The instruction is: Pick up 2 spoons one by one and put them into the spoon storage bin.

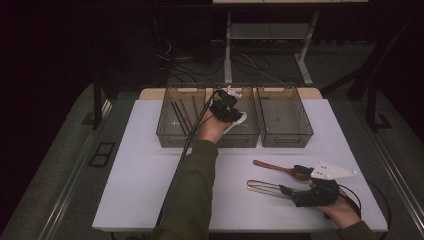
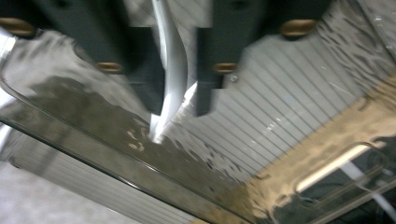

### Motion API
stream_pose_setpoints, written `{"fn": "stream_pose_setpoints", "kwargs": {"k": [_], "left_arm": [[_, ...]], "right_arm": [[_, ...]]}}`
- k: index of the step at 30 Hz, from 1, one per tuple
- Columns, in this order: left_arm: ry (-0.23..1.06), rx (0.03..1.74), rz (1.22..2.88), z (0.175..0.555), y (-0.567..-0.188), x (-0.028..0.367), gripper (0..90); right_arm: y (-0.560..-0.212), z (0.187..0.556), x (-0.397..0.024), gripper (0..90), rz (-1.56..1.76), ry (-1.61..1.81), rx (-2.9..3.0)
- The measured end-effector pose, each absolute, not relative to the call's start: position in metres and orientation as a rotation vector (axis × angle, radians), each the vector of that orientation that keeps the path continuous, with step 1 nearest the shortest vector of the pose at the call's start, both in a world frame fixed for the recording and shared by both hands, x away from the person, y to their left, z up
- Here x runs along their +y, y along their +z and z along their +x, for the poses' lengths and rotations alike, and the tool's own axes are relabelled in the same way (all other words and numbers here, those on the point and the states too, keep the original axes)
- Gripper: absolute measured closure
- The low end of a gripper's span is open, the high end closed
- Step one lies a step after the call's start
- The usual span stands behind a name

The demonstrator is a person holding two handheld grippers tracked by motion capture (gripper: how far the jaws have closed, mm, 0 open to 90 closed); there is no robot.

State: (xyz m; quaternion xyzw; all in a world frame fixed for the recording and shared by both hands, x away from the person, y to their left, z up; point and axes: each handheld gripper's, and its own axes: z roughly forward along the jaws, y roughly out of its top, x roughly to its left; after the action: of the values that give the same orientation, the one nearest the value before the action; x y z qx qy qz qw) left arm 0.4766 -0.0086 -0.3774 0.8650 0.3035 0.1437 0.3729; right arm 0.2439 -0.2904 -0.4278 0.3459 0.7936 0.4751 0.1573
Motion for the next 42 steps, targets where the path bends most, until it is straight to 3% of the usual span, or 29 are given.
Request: {"fn": "stream_pose_setpoints", "kwargs": {"k": [15,23,33,42], "left_arm": [[0.276,0.695,2.167,0.462,-0.368,-0.003,44.2],[0.21,0.652,2.092,0.441,-0.363,0.011,36.4],[0.231,0.616,2.108,0.41,-0.367,0.035,20.6],[0.258,0.605,2.127,0.38,-0.377,0.062,13.1]], "right_arm": [[-0.429,0.245,-0.29,12.1,0.985,1.35,2.276],[-0.429,0.245,-0.29,12.1,1.001,1.35,2.277],[-0.431,0.247,-0.289,12.1,0.994,1.344,2.289],[-0.431,0.248,-0.289,12.1,1.004,1.338,2.289]]}}
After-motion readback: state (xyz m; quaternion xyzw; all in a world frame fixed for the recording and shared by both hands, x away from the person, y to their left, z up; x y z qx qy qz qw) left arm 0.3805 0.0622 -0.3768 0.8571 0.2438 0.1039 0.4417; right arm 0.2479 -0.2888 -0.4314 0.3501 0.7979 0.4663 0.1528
